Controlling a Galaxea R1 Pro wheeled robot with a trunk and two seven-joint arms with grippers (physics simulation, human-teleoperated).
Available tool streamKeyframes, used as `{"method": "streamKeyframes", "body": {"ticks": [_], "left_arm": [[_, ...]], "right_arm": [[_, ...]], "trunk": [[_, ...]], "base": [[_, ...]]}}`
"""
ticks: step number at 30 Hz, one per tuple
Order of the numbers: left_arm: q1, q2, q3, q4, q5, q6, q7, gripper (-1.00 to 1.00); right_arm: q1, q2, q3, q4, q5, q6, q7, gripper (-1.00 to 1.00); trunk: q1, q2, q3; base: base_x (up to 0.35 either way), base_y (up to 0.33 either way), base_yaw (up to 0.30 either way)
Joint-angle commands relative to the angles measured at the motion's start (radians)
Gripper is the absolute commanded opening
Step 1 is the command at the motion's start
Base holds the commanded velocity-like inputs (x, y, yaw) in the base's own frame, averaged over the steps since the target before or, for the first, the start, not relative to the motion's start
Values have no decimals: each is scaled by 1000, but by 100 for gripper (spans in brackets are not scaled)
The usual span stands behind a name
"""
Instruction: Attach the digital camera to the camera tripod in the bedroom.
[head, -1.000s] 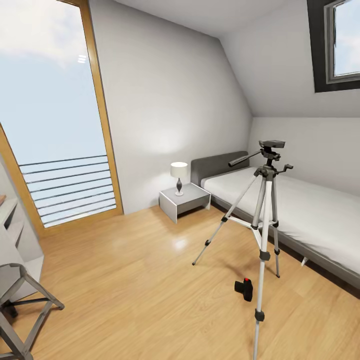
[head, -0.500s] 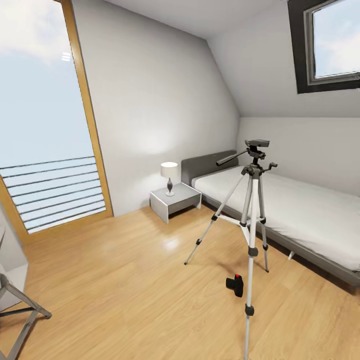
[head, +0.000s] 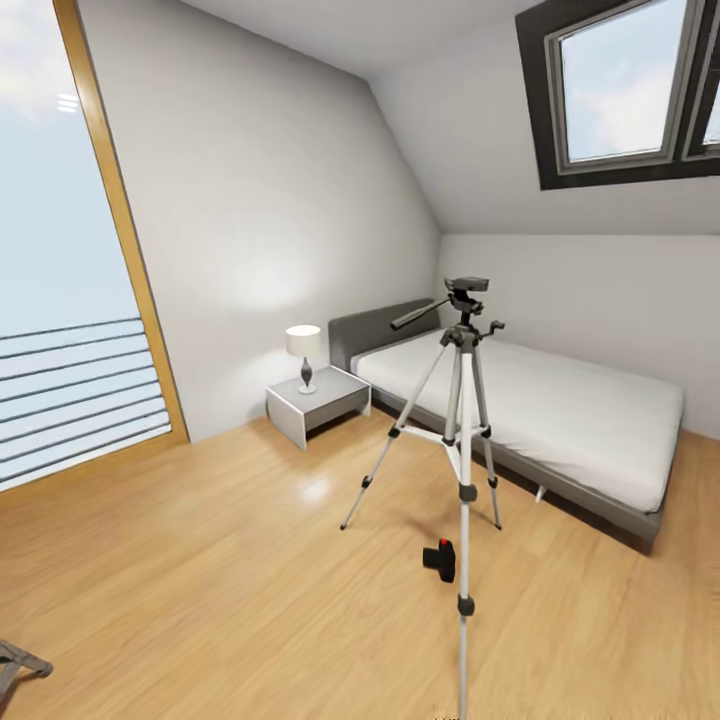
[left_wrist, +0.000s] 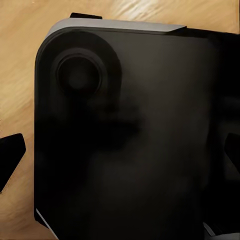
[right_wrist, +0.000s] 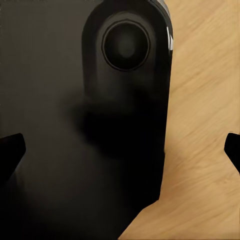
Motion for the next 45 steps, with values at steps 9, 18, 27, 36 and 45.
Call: {"method": "streamKeyframes", "body": {"ticks": [9, 18, 27, 36, 45], "left_arm": [[0, 0, 2, 0, 9, -2, 0, 100], [-1, 0, 2, 0, 9, -2, 0, 100], [0, 0, 2, 0, 9, -2, -1, 100], [0, 0, 2, 0, 8, -2, -2, 100], [0, 0, 2, 0, 7, -2, -2, 100]], "right_arm": [[0, -1, 0, 0, 1, -3, 0, 100], [0, -1, 0, 0, 1, -3, 0, 100], [0, -2, 1, 0, 1, -2, 0, 100], [0, -3, 2, 0, 1, -1, 0, 100], [0, -3, 2, 0, 1, -1, 0, 100]], "trunk": [[0, 0, -1], [0, 0, -1], [0, 0, -1], [0, 0, -1], [0, 0, -1]], "base": [[0, 0, -233], [0, 0, -204], [41, 0, -65], [260, 108, -4], [290, 151, 0]]}}
